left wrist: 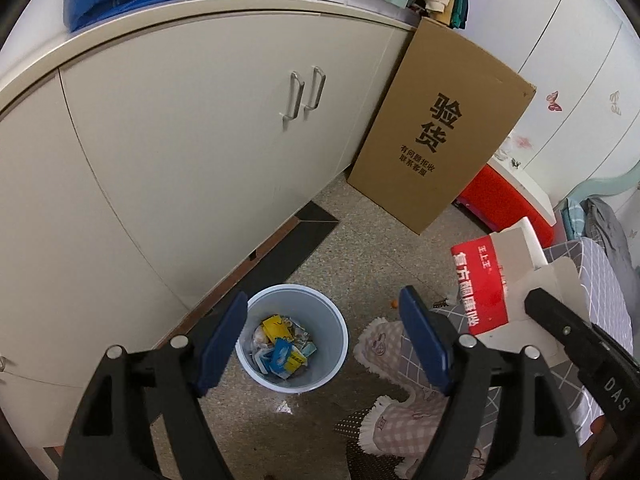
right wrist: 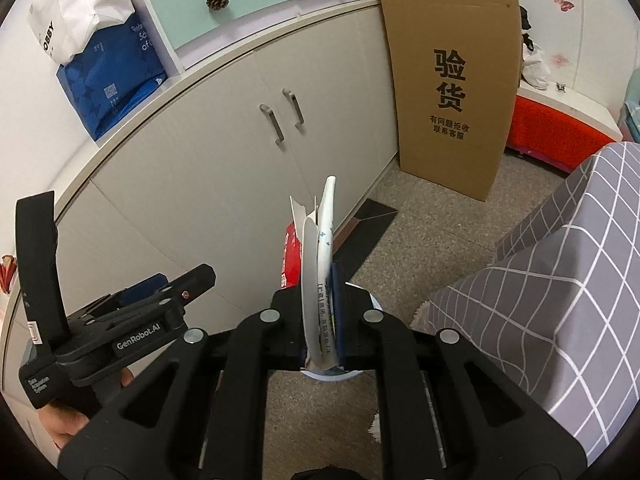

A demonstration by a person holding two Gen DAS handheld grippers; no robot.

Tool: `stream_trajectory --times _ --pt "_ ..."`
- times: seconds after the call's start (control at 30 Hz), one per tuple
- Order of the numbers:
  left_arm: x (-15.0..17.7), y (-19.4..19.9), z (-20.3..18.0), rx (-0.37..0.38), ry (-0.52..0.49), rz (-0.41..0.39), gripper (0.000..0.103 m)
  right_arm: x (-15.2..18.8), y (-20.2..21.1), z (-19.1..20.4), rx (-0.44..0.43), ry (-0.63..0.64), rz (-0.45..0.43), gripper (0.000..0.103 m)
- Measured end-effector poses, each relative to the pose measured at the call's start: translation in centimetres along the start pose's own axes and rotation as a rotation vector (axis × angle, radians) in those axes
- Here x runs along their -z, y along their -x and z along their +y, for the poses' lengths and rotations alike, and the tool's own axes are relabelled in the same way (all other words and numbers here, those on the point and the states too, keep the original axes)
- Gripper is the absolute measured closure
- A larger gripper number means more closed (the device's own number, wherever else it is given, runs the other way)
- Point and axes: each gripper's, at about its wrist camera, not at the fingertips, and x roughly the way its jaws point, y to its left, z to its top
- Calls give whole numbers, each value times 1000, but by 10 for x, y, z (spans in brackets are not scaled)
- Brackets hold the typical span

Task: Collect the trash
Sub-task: 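Open both tools to drop the wrapper and tissue box into the wastebasket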

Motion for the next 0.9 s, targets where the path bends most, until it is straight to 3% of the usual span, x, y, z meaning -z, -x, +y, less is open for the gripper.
stream_trajectory --times 0.4,0.67,0.77,0.9 --pt "-2 1 19 -25 37 -10 25 -2 -6 17 0 29 -11 93" --pt "-5 12 44 -106 80 -55 25 -12 -23 33 -25 34 -53 89" --pt "-6 14 50 -121 92 -55 24 -13 -38 36 -3 49 -60 20" --pt "-5 19 51 -130 86 -58 24 -4 -41 38 8 77 -43 20"
